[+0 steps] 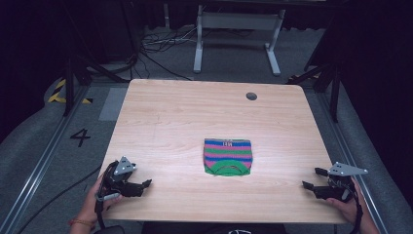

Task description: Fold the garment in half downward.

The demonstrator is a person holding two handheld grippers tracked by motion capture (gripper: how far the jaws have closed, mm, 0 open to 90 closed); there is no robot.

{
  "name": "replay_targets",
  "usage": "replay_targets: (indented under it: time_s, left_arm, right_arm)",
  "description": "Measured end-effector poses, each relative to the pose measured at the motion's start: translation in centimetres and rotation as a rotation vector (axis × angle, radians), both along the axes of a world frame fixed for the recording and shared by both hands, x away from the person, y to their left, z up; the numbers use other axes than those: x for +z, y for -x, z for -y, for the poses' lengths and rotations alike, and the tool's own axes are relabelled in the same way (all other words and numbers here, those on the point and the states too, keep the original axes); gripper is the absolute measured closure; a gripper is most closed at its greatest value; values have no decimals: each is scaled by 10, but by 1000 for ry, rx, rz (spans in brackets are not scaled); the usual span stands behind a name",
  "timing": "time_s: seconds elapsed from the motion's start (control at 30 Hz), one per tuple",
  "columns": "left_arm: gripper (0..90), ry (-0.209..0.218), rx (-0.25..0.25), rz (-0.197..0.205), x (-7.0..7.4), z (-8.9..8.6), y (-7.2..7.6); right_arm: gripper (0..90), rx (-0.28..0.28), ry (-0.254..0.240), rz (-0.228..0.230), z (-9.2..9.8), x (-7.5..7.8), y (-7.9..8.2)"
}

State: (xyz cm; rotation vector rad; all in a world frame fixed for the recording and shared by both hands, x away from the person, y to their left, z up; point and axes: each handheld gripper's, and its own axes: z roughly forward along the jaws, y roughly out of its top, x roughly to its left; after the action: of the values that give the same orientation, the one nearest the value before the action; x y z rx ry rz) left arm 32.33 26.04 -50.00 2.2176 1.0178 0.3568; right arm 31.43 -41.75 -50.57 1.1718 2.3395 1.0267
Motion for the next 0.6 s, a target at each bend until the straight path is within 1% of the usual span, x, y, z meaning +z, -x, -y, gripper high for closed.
replay_targets:
  time_s: [0.3, 0.4, 0.47, 0.5, 0.53, 0.6]
  left_arm:
    - [125, -1, 3, -5, 0, 0, -1]
    - [109, -6, 4, -3, 0, 1, -2]
    - [99, -3, 9, -13, 0, 2, -2]
    - [92, -9, 7, -15, 0, 2, -3]
    - [82, -11, 9, -11, 0, 2, -3]
    - [60, -15, 15, -16, -1, 4, -4]
  right_arm:
    - [196, -1, 0, -1, 0, 0, 0]
    - [194, -1, 0, -1, 0, 0, 0]
    - [180, -5, 3, -1, 0, 0, 0]
    - [172, -9, 4, -3, 0, 0, 0]
    - [163, -13, 5, -4, 0, 0, -1]
    - [159, -18, 7, -5, 0, 0, -1]
